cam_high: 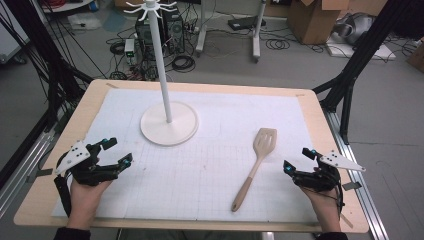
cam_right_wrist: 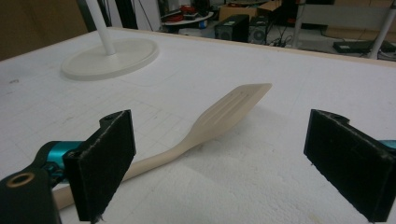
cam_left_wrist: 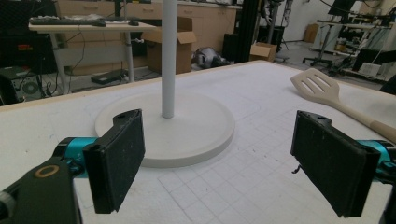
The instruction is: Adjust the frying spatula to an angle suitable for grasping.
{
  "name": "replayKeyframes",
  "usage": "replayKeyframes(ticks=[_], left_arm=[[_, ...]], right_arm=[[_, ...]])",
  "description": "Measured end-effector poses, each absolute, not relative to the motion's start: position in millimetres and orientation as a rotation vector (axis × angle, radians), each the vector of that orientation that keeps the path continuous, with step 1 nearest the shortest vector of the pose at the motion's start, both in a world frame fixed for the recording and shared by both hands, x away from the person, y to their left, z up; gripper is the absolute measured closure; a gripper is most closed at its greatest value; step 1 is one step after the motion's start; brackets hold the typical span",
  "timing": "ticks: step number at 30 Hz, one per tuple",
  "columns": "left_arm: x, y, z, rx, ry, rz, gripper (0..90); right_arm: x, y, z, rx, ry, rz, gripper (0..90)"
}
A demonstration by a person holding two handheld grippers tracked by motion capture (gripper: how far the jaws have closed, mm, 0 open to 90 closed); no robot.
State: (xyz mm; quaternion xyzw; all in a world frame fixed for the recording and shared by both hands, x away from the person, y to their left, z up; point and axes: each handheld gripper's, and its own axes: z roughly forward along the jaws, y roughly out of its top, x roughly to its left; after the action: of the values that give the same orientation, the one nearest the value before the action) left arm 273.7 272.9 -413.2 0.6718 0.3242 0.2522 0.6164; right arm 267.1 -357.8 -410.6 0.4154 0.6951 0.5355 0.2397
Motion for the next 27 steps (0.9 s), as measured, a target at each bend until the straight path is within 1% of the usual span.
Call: replayKeyframes(ticks=[15, 27], left_arm=[[272.5, 275.4, -412.4, 1.55, 0.756, 0.593, 18.0], [272.5, 266.8, -409.0, 1.561, 0.741, 0.594, 18.0]], right_arm=[[266.3, -361.3, -408.6, 1.106, 1.937, 1.483, 8.0], [263.8, -364.7, -407.4, 1.106, 1.925, 1.483, 8.0]])
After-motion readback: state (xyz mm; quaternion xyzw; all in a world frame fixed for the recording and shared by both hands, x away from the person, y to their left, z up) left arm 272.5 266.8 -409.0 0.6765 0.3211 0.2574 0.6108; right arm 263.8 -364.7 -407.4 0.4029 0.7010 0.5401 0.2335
